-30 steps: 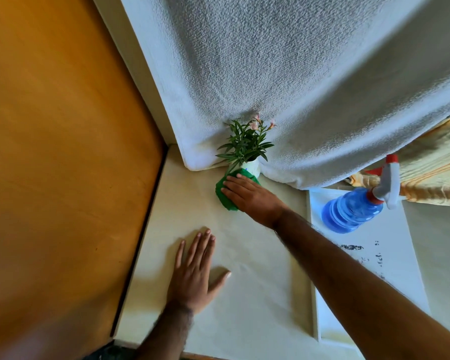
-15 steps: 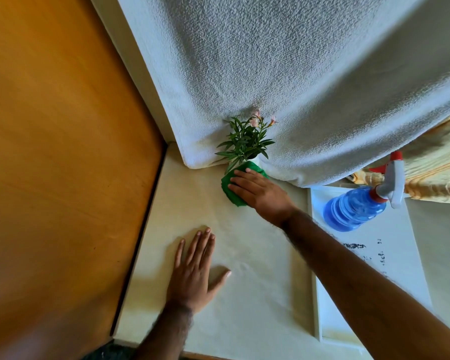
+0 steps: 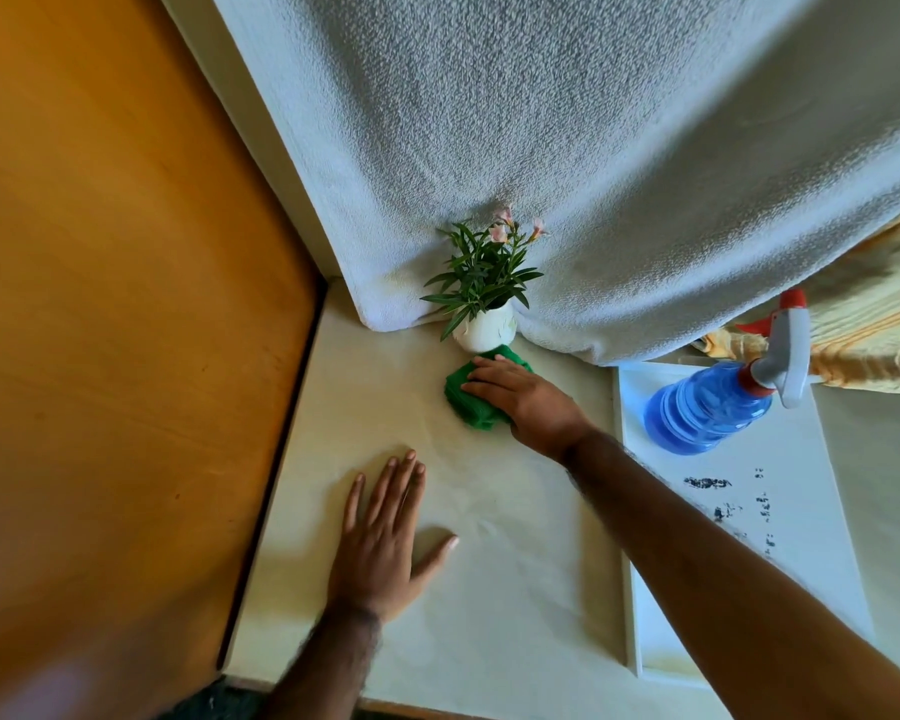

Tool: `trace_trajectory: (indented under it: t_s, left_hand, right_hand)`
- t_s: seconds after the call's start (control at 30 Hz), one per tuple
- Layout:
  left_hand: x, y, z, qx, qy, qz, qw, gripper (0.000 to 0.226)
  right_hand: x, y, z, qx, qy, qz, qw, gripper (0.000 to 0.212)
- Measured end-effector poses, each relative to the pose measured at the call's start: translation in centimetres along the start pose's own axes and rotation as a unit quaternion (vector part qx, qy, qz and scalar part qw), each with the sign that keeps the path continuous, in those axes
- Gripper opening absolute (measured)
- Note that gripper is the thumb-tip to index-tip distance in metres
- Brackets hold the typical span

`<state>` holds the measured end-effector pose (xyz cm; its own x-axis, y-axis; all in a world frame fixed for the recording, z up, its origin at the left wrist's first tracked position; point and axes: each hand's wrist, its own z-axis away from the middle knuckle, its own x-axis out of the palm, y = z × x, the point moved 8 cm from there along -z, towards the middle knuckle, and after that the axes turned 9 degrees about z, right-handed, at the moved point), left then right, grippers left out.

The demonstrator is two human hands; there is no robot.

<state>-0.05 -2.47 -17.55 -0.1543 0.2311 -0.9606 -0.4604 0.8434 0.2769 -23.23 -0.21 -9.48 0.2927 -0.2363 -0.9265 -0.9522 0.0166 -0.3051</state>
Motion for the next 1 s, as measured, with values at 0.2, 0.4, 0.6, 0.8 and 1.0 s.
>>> trace_trajectory:
  t_s: [0.2,0.4,0.6,0.8,1.0]
  left_hand:
    - [0.3,0.0,-0.2,-0.002,-0.005,-0.006,1.000,0.098]
    - [0.2,0.0,-0.2,0.002,0.001,-0.005,1.000,0.097]
    - [0.2,0.0,-0.1,0.004,0.006,-0.004,1.000,0.097]
    - [0.2,-0.1,0.0,0.001,0.001,-0.005,1.000,0.097]
    - [0.5,-0.2,-0.1,0.001,-0.008,-0.009,1.000,0.099]
  right_hand:
    - [-2.3,-1.9,-1.2,-0.085,0.070,0.047,0.993,0.046]
    - [-1.7,-0.6,-2.6,-0.070,0.029,0.039,0.996,0.056]
    - [1.1,-0.9,-1.7,-0.030,-0.040,-0.032,0.998,0.057]
    - [1.1,-1.2,-1.4,0.022,-0.040,-0.066,0.997,0.065]
    - [-1.2,-2.4,-3.1,-0.081,0.029,0.024,0.996,0.056]
